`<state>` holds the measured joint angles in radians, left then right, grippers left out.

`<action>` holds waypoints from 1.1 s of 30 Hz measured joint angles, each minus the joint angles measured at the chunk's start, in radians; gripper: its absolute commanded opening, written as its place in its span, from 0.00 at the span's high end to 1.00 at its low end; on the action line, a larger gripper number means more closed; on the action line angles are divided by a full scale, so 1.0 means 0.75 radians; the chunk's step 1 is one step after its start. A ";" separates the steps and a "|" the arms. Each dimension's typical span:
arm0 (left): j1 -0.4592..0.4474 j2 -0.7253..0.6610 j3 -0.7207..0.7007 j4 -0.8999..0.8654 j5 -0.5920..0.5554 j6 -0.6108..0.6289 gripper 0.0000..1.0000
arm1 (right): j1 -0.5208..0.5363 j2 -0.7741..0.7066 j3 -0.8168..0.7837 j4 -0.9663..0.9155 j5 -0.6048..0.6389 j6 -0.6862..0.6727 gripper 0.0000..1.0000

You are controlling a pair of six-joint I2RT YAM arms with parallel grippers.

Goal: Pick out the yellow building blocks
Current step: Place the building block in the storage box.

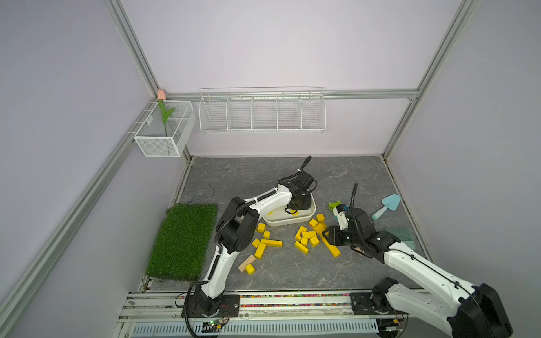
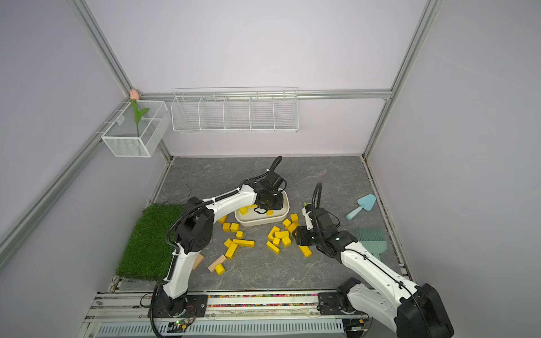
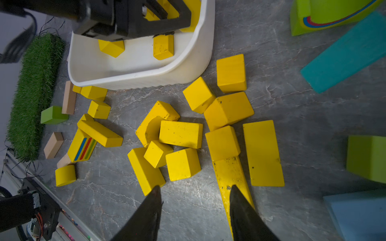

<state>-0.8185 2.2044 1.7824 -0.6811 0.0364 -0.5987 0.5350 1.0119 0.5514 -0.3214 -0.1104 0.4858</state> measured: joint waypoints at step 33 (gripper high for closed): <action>-0.001 -0.045 -0.041 -0.044 -0.158 -0.013 0.43 | -0.031 -0.032 -0.011 0.007 -0.025 0.000 0.43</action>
<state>-0.8188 2.1708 1.7515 -0.7143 -0.0822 -0.6086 0.5117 0.9878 0.5430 -0.3164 -0.1291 0.4858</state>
